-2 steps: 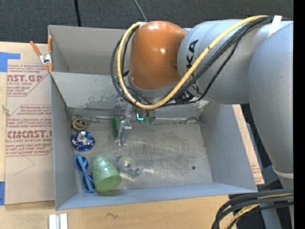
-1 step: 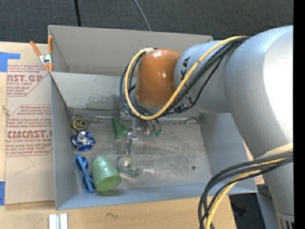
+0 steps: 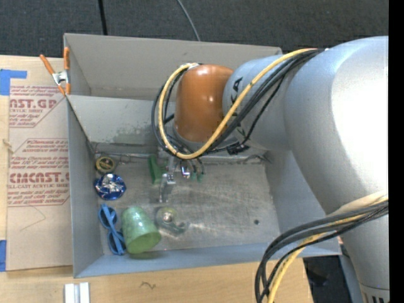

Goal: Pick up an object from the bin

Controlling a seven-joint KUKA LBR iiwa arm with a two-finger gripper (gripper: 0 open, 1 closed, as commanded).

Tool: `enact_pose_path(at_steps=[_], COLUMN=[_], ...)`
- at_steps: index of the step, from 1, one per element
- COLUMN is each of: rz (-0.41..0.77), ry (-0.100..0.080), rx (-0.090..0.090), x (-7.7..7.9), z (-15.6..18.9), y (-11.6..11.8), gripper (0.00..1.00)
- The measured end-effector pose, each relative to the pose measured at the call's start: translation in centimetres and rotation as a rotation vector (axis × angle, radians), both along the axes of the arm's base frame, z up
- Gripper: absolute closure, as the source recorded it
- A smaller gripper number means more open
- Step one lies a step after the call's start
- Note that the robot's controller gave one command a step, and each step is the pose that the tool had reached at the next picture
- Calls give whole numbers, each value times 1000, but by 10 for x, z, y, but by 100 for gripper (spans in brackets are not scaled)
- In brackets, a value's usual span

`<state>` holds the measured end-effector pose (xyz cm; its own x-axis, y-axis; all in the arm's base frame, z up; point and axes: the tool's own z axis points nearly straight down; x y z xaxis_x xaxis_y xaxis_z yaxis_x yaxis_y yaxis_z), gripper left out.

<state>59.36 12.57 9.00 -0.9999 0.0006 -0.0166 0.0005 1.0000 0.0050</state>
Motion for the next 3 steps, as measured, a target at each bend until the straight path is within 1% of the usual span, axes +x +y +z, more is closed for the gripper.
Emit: enact_pose_path(at_steps=[1, 2, 3], rz=[-32, -32, -6], ry=[4, 0, 5], rx=[1, 2, -2], x=[1, 3, -15], z=[0, 4, 181], y=[-1, 0, 11], gripper=[0, 100, 100])
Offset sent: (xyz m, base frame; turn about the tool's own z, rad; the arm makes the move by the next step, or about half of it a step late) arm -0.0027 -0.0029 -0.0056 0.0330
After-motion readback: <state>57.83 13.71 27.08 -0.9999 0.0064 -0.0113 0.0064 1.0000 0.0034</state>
